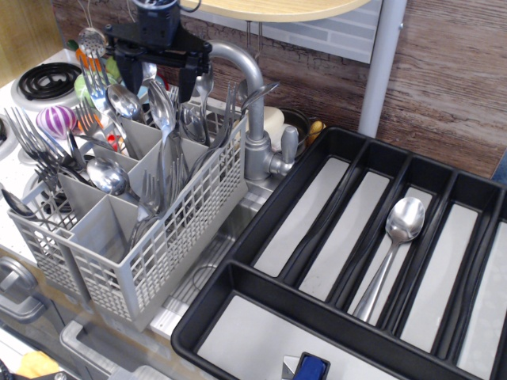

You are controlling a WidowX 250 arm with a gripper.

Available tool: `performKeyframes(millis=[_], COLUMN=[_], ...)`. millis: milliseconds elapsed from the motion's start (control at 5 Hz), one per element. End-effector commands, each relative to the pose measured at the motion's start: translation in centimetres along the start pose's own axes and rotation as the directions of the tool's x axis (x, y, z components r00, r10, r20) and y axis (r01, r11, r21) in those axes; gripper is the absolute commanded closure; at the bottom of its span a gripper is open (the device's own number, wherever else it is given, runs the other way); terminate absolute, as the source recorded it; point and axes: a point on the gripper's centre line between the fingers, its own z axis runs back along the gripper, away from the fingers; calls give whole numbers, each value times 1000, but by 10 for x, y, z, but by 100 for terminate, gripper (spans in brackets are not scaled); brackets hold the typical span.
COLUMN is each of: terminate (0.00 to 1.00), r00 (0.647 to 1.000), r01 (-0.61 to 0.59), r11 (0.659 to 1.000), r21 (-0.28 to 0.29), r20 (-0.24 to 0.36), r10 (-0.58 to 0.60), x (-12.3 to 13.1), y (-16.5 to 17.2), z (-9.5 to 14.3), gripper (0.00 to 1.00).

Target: Put big spoon from basket to tray

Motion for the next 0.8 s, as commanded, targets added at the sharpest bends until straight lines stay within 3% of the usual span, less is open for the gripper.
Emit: performKeyframes(millis=[0, 600], terminate=[0, 0], r00=[994, 988], r01=[-44, -86], r11=[999, 992], r21=[-30, -97], r20=[99, 119], r10=[46, 97], x=[13, 18], y=[12, 20], z=[13, -19], gripper=[0, 0])
